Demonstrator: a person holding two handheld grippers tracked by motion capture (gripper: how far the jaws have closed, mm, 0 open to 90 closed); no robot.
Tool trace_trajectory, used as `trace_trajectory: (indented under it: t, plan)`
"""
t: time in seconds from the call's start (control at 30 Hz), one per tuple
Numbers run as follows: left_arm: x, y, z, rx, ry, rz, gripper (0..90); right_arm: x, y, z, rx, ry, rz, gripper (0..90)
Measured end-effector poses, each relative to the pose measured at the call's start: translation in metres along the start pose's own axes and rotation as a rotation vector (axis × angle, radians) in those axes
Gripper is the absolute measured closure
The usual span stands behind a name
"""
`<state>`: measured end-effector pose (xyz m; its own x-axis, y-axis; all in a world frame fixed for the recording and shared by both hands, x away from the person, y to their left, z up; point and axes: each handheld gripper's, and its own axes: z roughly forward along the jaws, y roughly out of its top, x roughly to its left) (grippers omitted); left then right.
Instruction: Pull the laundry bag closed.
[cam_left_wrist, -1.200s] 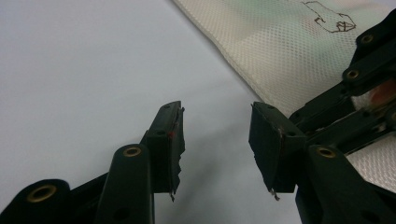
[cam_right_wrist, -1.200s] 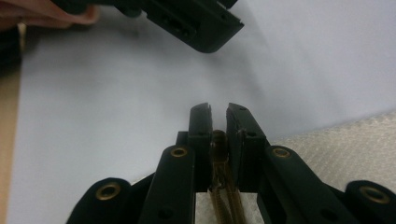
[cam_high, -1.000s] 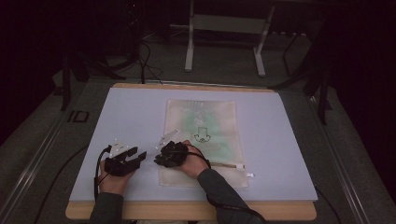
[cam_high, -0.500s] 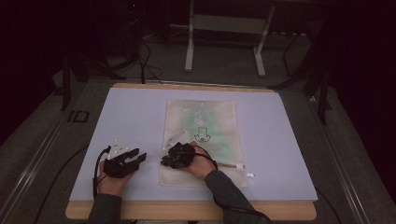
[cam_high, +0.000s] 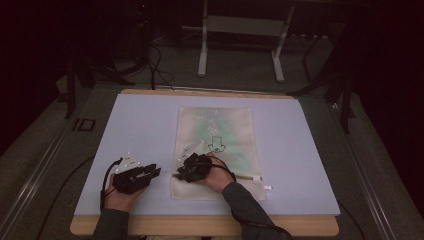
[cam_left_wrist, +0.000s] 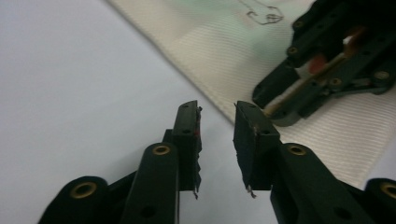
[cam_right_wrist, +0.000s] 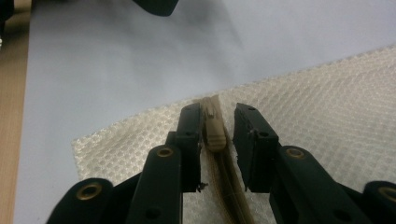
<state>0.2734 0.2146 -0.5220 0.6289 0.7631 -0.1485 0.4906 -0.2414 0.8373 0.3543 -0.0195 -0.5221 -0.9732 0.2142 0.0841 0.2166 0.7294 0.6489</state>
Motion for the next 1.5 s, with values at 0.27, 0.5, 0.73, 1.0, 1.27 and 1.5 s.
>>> trace_trajectory:
  t: [0.27,0.5,0.73,1.0,1.27,1.5]
  plan:
    - [-0.01,0.0,0.008,0.041,-0.069,0.063,82.8,-0.004,-0.005,-0.006,-0.006,0.019,0.007,71.0]
    - [-0.021,0.001,0.019,0.079,-0.101,0.125,88.9,-0.004,-0.005,-0.007,-0.018,0.022,0.01,71.8]
    - [-0.031,-0.001,0.034,0.133,-0.123,0.19,89.0,-0.004,-0.003,-0.008,-0.024,0.021,0.008,73.5]
    - [-0.036,-0.002,0.041,0.183,-0.13,0.256,89.2,-0.003,-0.001,-0.007,-0.039,0.026,0.014,75.6]
    - [-0.035,-0.002,0.041,0.186,-0.136,0.254,89.3,-0.001,0.003,0.0,-0.009,0.026,0.006,77.8]
    - [-0.032,-0.002,0.042,0.195,-0.151,0.22,89.4,-0.002,0.003,0.002,0.008,0.034,0.003,80.9]
